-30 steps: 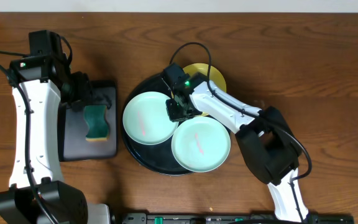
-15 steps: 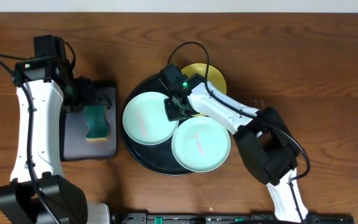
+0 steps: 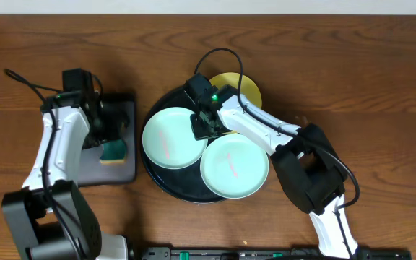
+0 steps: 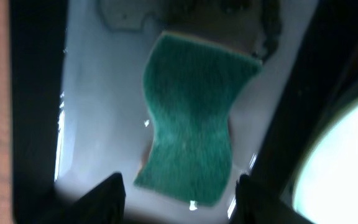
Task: Clean dirty plates on tray and stack at the side
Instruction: 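Grasp the green sponge from the holder with the left gripper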
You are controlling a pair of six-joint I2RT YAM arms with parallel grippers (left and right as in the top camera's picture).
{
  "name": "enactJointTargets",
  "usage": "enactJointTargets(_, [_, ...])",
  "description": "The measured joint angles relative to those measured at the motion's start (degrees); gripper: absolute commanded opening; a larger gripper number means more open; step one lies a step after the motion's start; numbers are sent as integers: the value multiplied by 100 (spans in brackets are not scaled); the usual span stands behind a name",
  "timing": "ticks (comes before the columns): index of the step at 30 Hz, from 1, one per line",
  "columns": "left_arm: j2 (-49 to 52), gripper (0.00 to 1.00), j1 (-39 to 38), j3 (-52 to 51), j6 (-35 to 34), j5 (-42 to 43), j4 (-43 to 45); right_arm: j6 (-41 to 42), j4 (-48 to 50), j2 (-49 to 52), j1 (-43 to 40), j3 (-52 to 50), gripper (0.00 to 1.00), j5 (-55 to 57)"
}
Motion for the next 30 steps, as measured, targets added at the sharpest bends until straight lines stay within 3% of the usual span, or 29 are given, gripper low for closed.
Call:
enactJointTargets(9, [691,42,-2,-442,402,343,695,-2,0,0,0,0,1,0])
enactJointTargets(14, [973,21,2,-439,535,361,850,-2,-7,0,0,0,1,0])
enactJointTargets(16, [1023,8,4,-426,505,323,872,-4,-9,0,0,0,1,0])
enactJointTargets(30, [1005,7,28,-326,428,319,752,-4,-9,0,0,2,1,0])
